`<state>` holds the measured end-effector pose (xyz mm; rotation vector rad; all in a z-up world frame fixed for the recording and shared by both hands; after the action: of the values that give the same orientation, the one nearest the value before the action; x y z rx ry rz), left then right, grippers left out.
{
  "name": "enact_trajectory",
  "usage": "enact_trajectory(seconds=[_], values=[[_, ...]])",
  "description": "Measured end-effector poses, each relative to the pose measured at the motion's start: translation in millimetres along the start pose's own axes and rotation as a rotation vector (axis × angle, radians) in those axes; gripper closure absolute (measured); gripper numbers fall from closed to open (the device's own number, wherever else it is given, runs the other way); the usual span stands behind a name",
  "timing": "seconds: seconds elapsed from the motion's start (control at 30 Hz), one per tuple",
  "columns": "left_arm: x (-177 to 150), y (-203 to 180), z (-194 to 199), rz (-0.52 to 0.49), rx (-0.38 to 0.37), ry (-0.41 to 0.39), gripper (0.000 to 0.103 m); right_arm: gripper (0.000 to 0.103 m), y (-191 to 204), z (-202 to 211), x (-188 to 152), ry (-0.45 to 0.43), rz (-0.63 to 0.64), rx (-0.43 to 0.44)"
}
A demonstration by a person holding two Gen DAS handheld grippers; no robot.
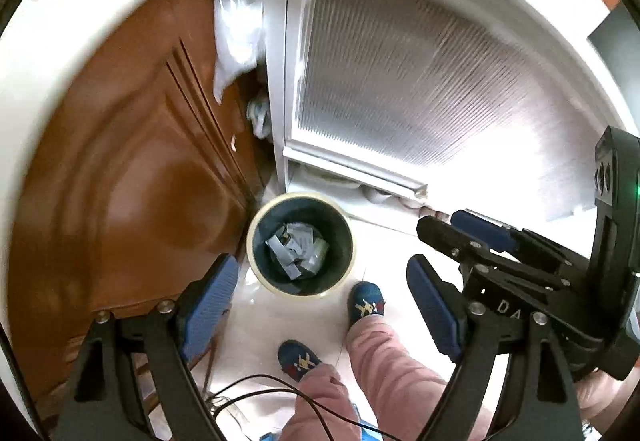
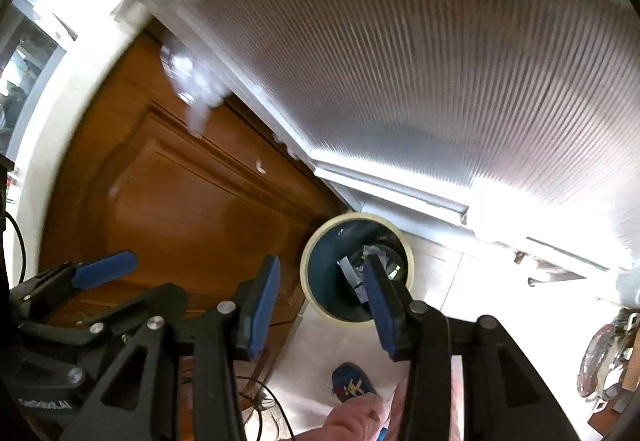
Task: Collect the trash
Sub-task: 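Raise both tools back up toward the table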
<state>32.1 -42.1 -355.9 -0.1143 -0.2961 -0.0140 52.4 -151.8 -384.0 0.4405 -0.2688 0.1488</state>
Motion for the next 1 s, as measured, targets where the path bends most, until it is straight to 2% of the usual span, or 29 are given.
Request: enact_trajectory(seconds=[0.23, 0.6, 0.83, 1.0], values=[[11, -2, 83, -0.022, 0.01, -0.079, 0.018, 0.059, 28, 74, 16, -0.099, 0.042, -0.003], [50, -2, 198, -0.064, 0.031, -0.279, 0.015, 0.059, 83, 185, 60, -0.308, 0.149, -0.001], [75, 2, 248, -0.08, 0.039, -0.379, 0.015, 0.057, 108, 232, 90, -0.413, 0.179, 0.012], [90, 9, 273, -0.07, 0.05, -0.419, 0.015, 0.056, 121, 254, 106, -0.44, 0.187, 0.015]])
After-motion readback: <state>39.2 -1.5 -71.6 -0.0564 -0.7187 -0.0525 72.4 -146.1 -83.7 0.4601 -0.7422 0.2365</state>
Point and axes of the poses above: each gripper's, at about its wrist camera, not at the fingertips, and z roughly against the way its jaws point, y to its left, x to its top, the point moved 9 cm from there along -z, roughly the way its jaws point, and after that the axes turned 4 degrees about -z, right-handed, at the moved point
